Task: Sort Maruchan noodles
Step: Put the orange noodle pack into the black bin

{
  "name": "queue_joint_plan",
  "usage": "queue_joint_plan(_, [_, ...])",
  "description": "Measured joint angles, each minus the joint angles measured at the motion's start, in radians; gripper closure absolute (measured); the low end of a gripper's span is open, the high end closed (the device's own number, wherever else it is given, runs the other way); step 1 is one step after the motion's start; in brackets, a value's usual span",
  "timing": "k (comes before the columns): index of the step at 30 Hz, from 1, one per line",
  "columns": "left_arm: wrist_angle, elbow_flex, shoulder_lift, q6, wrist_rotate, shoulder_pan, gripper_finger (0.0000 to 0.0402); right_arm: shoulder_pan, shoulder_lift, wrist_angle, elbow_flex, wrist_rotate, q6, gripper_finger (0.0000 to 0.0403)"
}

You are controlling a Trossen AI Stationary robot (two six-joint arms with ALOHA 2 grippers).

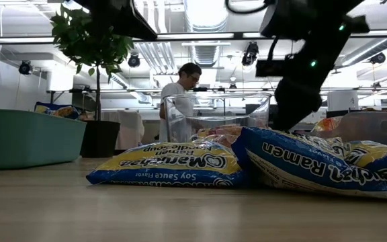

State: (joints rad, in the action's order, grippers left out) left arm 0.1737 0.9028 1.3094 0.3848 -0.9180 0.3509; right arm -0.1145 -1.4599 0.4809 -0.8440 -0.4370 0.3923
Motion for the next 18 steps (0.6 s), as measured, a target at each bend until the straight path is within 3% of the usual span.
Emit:
queue_joint_plan(9, [0.007,-0.002,0.001,-0.026,0.011,0.0,0.04,0.051,-0.068,-0.056,0.0,-0.005,0.008,0.0214])
queue_joint_plan(18, [-0.001,-0.002,0.001,-0.031,0.011,-0.001,0.04,0.053,-0.046,-0.045,0.0,0.0,0.01,0.0376])
